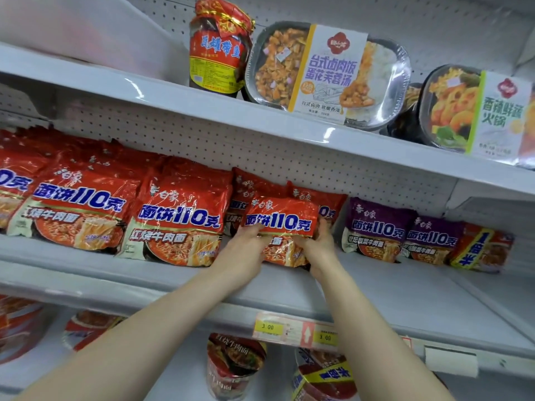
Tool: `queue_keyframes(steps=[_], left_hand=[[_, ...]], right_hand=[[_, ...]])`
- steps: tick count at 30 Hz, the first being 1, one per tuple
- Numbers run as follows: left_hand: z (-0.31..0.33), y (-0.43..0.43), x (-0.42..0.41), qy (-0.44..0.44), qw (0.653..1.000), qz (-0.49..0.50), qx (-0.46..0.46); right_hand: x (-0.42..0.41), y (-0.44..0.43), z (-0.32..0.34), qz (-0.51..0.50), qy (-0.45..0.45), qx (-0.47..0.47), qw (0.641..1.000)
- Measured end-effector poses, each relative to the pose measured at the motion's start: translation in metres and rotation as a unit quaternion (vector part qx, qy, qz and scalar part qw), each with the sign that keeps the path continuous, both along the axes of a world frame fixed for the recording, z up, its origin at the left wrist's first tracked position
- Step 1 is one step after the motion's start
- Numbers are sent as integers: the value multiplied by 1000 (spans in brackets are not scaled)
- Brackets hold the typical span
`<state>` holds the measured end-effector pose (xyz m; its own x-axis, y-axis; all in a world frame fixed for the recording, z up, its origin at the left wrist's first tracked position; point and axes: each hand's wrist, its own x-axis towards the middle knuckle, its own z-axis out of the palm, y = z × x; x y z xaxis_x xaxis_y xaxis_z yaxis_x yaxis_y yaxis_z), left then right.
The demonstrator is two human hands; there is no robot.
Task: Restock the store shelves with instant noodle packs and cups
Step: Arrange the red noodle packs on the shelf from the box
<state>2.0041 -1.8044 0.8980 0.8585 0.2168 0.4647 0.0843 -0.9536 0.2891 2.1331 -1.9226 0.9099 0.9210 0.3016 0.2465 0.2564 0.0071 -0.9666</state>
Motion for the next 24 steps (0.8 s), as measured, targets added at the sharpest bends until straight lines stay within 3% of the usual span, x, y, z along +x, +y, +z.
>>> queue_keyframes(steps=[6, 11, 14, 18, 24], left_hand=[[-8, 5, 26, 51, 998, 47, 8], [-12, 10, 30, 40, 998, 55, -10], [-8, 13, 28, 48, 994, 95, -27], [-7, 15, 31, 55, 991, 114, -36], [-10, 11, 45, 88, 987, 128, -30]], right_hand=[[19, 26, 7, -21, -96, -124, 987], [14, 22, 2, -105, -264, -270, 920], [1, 16, -4, -89, -355, -318, 875], [-9, 15, -17, 9, -354, -370, 859], [0, 22, -14, 45, -329, -442, 833]])
